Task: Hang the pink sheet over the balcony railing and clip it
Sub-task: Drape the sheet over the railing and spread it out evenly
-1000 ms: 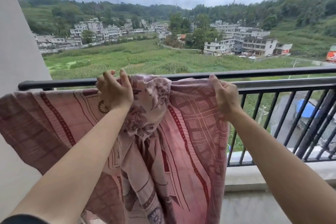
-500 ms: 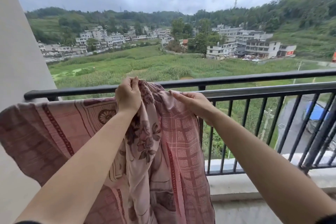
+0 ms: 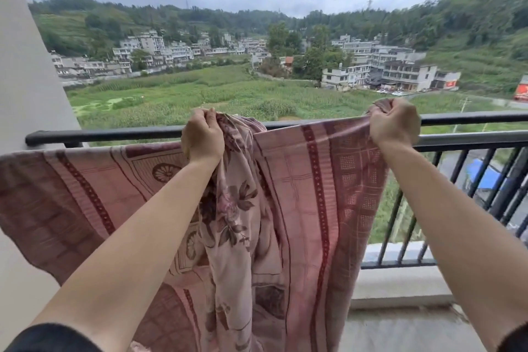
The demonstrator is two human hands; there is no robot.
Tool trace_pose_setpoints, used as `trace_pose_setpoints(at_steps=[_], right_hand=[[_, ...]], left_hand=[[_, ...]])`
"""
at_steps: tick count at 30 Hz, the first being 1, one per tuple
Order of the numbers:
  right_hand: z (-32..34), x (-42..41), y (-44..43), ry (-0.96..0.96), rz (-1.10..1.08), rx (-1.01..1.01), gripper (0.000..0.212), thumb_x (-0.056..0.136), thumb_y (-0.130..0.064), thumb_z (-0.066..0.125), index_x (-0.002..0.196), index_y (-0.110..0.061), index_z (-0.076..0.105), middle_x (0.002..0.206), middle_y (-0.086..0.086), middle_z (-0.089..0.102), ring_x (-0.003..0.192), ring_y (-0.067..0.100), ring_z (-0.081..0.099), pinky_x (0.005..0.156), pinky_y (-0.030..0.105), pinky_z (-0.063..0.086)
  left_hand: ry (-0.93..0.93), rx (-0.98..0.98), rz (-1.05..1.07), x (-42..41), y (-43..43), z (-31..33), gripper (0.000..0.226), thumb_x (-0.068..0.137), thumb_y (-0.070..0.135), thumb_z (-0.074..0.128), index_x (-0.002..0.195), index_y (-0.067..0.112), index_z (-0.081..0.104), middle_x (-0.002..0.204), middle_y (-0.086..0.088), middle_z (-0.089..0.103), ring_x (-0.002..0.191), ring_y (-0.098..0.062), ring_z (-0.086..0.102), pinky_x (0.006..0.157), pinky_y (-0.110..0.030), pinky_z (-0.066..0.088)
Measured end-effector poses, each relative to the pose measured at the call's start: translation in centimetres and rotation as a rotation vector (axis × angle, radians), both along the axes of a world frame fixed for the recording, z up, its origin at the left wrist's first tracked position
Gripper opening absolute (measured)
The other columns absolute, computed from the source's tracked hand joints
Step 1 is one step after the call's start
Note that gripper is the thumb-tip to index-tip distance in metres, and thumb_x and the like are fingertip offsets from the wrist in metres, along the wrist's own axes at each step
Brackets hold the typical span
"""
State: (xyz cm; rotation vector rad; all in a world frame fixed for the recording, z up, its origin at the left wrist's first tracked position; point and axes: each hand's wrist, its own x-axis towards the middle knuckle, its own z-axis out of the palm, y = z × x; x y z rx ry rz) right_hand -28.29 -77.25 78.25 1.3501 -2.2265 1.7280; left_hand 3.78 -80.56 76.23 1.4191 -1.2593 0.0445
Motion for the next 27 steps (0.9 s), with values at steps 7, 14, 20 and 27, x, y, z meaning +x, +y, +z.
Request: trace_pose_setpoints(at_steps=[7,14,20,27], right_hand=[[-2.5,-13.7,3.9,-0.072,-0.353,0.177,0.031,0.093,-0.024,0.057,0.115,-0.003,0.061,0.123,0.028,0.063,0.118,0.045,0.058,0.098,0.048,0.047],[-6.1,-11.8,4.0,-0.029,-0.200,0.252,0.048,0.091,-0.032,0.061,0.125,0.000,0.050,0.129,0.026,0.057,0.121,0.042,0.053,0.099,0.045,0.043],[-6.7,-5.3,1.7,0.260,-0.160,0.158,0.077,0.095,-0.039,0.050,0.155,-0.009,0.011,0.161,0.022,0.010,0.147,0.041,0.013,0.117,0.059,0.015],[-6.4,7.1,-0.8,0.706,0.450,0.253,0.055,0.097,-0.061,0.039,0.144,-0.033,0.046,0.150,0.002,0.045,0.142,0.027,0.030,0.115,0.052,0.018]], left_hand=[[0.031,0.138,0.004,-2.1,0.2,-0.9,0.030,0.102,0.032,0.042,0.098,0.009,0.060,0.101,-0.015,0.068,0.098,-0.036,0.061,0.073,-0.035,0.039],[-0.184,0.174,0.001,-5.0,0.9,-2.2,0.044,0.095,0.052,0.041,0.094,0.014,0.062,0.113,-0.015,0.060,0.115,-0.034,0.045,0.099,-0.050,0.038],[-0.402,0.170,0.005,-4.8,1.7,-3.4,0.042,0.095,0.051,0.046,0.100,0.014,0.066,0.115,-0.013,0.057,0.113,-0.033,0.042,0.097,-0.048,0.033],[-0.343,0.151,-0.039,-3.9,2.3,-3.1,0.034,0.097,0.043,0.050,0.103,0.017,0.071,0.116,-0.009,0.062,0.115,-0.035,0.045,0.098,-0.049,0.032]])
